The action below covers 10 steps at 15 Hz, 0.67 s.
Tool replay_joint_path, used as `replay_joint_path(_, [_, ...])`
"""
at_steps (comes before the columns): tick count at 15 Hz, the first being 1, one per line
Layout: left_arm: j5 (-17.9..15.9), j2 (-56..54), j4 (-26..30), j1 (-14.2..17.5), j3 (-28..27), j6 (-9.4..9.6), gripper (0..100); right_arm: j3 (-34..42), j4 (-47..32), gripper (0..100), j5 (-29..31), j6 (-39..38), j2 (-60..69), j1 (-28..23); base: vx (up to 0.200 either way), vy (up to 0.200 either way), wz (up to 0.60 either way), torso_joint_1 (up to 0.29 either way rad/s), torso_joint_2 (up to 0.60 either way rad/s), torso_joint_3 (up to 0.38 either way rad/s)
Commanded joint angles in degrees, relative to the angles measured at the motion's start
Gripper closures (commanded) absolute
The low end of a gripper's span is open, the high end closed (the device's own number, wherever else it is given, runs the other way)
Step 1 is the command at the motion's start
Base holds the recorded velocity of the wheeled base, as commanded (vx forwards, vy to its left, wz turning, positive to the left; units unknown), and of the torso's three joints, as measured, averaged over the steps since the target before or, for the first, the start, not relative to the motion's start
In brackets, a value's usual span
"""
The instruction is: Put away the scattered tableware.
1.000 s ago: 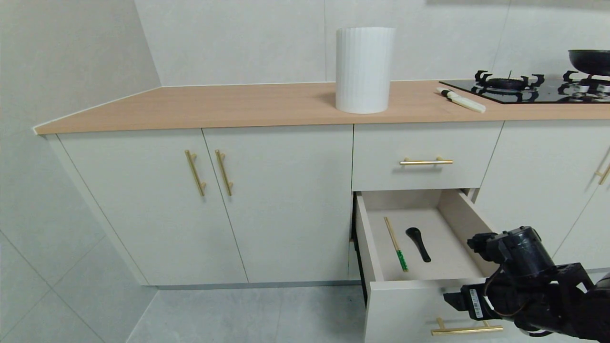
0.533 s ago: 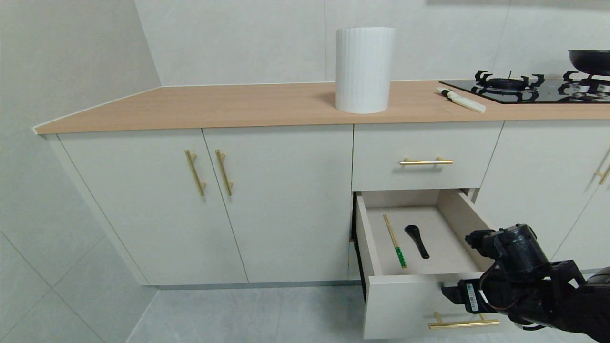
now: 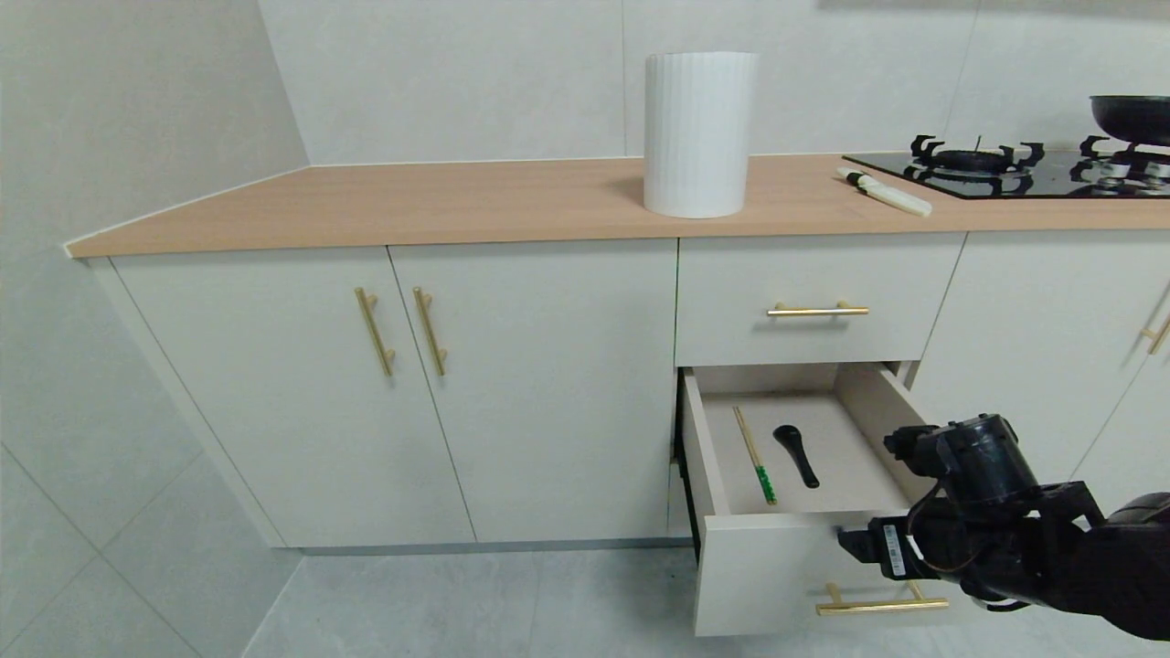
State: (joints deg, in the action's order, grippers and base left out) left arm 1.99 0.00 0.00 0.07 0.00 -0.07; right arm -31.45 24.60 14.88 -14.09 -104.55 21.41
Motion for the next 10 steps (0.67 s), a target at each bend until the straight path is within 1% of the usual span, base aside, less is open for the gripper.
replay_joint_path(1, [0.0,0.1,0.0,0.0,0.0,-0.01,0,-0.8,0.0,0,0.0,0.1,-0.7,-0.5,0.0,0.0,0.0,0.0,0.0,0.0])
replay_joint_path(9, [0.0,0.1,0.0,0.0,0.0,-0.01,0,-10.4,0.0,0,-0.2,0.7,-9.6,-2.7,0.0,0.0,0.0,0.0,0.0,0.0])
replay_joint_path(10, [0.0,0.0,0.0,0.0,0.0,-0.01,0,-12.5,0.0,0,-0.2,2.0,-10.8,-3.1,0.0,0.0,0.0,0.0,0.0,0.0])
